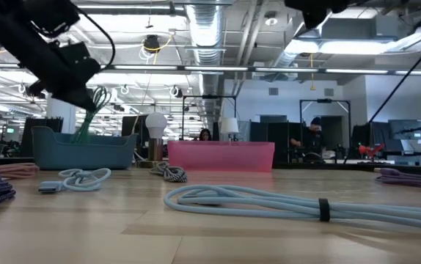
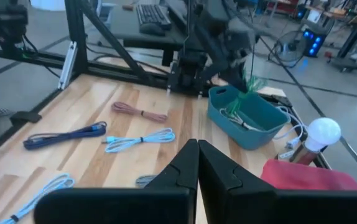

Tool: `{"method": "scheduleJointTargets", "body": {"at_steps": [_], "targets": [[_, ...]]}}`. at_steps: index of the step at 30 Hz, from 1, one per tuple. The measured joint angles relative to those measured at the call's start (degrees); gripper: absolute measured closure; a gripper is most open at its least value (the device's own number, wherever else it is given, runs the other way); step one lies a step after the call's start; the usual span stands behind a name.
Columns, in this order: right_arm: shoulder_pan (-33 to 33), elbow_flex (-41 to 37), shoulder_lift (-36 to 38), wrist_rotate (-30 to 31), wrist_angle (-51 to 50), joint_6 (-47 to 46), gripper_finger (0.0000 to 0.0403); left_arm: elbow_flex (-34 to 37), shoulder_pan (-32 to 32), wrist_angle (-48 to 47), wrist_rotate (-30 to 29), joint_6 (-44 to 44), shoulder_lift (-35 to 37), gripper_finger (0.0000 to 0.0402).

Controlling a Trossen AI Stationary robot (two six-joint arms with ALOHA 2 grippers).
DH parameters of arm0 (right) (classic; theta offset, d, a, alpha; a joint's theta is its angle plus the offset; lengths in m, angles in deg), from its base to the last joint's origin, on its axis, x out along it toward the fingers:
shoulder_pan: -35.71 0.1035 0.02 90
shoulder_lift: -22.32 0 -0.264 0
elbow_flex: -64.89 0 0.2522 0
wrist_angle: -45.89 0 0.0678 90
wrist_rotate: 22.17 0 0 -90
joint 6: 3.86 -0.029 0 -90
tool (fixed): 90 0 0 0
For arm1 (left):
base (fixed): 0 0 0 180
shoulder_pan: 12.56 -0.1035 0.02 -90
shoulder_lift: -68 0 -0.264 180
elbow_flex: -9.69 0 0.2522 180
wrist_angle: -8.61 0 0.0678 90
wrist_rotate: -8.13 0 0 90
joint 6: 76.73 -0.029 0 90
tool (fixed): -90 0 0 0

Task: Pick & Place USB Port
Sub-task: Put the green USB cable into the blue bin, then put the black and white USB cable into the pink bin

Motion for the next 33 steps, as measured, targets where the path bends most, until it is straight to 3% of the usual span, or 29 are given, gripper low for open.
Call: {"method": "scheduleJointTargets", "body": {"at_steps": [16, 33], "targets": [[1.28, 0.0, 1.28, 0.04, -0.63, 0.02, 0.0402, -0.02, -9.54, -0.94, 11.35, 1.96, -14.7, 0.0391], [1.23, 0.0, 1.26, 0.04, -0.63, 0.16, 0.0402, 0.0, -9.55, 3.51, 11.45, -0.57, -15.71, 0.032]]}}
